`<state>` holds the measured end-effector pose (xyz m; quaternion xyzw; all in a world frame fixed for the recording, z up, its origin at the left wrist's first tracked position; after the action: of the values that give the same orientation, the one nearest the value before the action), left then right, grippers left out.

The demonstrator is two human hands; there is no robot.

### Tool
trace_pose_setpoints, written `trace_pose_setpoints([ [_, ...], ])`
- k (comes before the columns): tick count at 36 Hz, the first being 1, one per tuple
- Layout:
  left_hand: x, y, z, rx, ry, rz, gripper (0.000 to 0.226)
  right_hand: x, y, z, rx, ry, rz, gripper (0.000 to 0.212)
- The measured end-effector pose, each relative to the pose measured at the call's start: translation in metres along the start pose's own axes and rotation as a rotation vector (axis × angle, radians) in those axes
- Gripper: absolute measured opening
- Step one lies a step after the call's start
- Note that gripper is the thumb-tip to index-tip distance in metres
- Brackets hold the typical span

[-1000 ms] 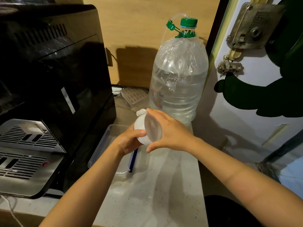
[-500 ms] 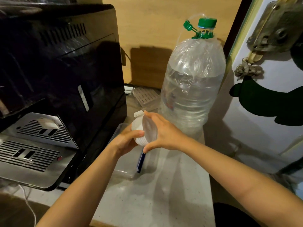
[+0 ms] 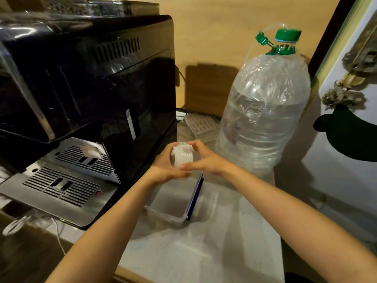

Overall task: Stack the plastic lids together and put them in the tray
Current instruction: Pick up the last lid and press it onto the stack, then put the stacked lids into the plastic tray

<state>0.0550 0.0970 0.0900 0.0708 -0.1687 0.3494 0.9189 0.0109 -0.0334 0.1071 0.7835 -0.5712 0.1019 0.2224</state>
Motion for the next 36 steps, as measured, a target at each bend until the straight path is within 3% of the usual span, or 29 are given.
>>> trace_pose_setpoints([
  [5,-0.002,-0.004,-0.016,0.208,-0.404,0.076,0.106,0.001,-0.015,0.01,-0.044,0.04,-0.003,0.066],
  [9,-0.006,-0.007,-0.027,0.278,-0.622,0.027,0.103,-0.003,-0.028,0.021,-0.077,0.048,-0.022,0.071],
  [14,-0.009,-0.009,-0.046,0.324,-0.832,-0.042,0.098,-0.01,-0.036,0.029,-0.104,0.16,-0.099,0.059],
  [24,-0.025,-0.006,-0.091,0.404,-0.962,-0.152,0.083,-0.035,-0.05,0.062,-0.251,0.388,-0.249,0.054],
  [28,-0.031,-0.007,-0.103,0.434,-0.985,-0.25,0.086,-0.041,-0.057,0.074,-0.379,0.592,-0.296,0.055],
  [36,-0.033,-0.007,-0.116,0.455,-0.968,-0.322,0.088,-0.052,-0.063,0.081,-0.427,0.874,-0.354,0.05],
])
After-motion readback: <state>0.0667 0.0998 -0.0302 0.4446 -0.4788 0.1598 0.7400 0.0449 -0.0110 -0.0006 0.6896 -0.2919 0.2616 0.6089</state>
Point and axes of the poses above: each hand's wrist, its own y-axis away from the middle knuckle, its own x-axis out of the back of the hand, z = x × y, the point moved 3 cm from there along -y, towards the middle knuckle, and after that the axes turned 14 degrees about -z, right-handed, at the moved point
